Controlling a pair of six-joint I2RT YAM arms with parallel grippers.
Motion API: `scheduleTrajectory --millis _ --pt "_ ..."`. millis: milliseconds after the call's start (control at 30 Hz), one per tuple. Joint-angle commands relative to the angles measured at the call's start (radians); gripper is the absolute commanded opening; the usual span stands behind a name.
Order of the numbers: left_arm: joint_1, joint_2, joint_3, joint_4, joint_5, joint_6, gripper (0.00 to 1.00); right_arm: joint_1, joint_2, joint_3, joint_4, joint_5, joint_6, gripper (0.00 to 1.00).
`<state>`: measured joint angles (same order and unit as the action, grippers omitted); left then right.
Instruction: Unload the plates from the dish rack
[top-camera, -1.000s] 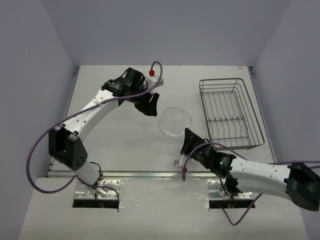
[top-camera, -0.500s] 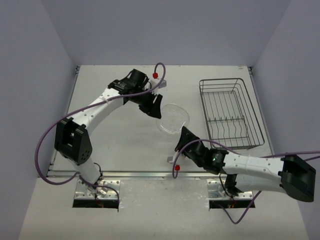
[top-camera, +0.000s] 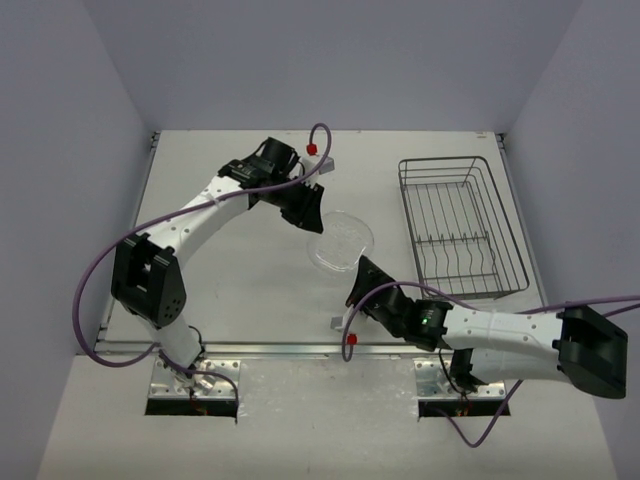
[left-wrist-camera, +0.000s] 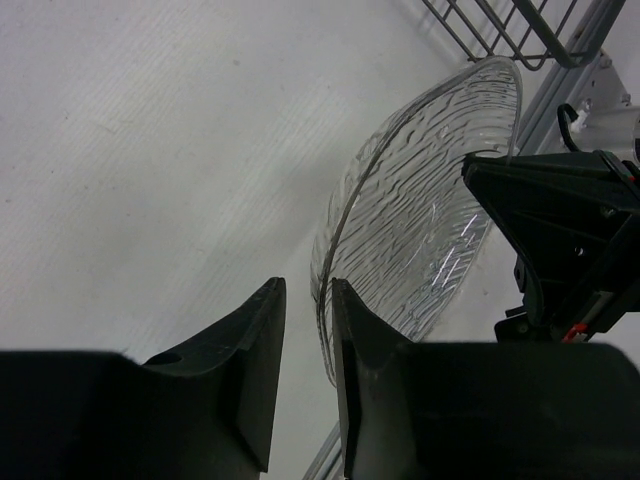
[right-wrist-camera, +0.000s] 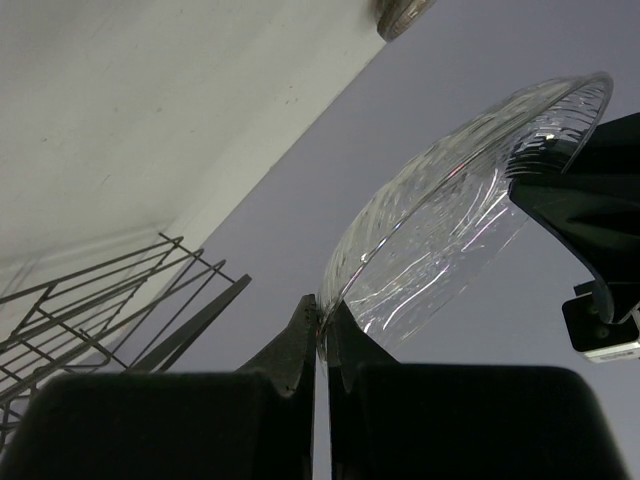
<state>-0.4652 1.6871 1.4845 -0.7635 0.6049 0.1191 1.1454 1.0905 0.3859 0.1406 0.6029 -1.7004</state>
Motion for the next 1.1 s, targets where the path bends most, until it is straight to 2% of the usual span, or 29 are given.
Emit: scheduleTrajectory --millis 0,67,133,200,267,367,400,533,600,767,900,1067 --pt "-0.006 0.012 0.018 0.045 0.028 -0.020 0.22 0.011 0.010 0.072 0.056 0.022 0.026 0.00" --pt "-0.006 0.013 0.011 0.048 0.026 -0.023 0.18 0.012 0.015 0.083 0.043 0.025 0.040 0.00" --pt "-0.006 0.013 0.002 0.054 0.023 -0.024 0.08 0.014 0.016 0.091 0.039 0.028 0.055 0.00" --pt "-0.004 0.010 -0.008 0.057 0.016 -0.026 0.01 0.014 0.014 0.096 0.037 0.026 0.067 0.08" --pt "0.006 0.002 -0.015 0.063 0.012 -0.027 0.00 0.015 0.012 0.112 0.011 0.028 0.103 0.48" --pt "0.093 -0.009 -0.014 0.073 -0.011 -0.053 0.00 0.014 -0.002 0.148 -0.063 0.035 0.193 0.93" --pt "0.146 -0.006 -0.010 0.071 -0.020 -0.064 0.00 0.013 -0.007 0.162 -0.106 0.035 0.219 0.99" --pt "0.358 0.031 0.044 0.075 -0.036 -0.113 0.00 -0.025 -0.040 0.184 -0.227 0.020 0.367 0.99" --pt "0.434 0.098 0.105 0.096 -0.054 -0.148 0.00 -0.051 -0.049 0.196 -0.279 0.000 0.438 0.99" --pt "0.505 0.314 0.421 0.027 -0.141 -0.146 0.00 -0.128 -0.019 0.275 -0.408 -0.065 0.629 0.99" --pt "0.559 0.529 0.669 0.007 -0.154 -0.178 0.01 -0.205 0.044 0.425 -0.615 -0.135 0.851 0.99" --pt "0.585 0.638 0.746 0.016 -0.087 -0.165 0.05 -0.258 0.079 0.534 -0.728 -0.192 0.969 0.99"
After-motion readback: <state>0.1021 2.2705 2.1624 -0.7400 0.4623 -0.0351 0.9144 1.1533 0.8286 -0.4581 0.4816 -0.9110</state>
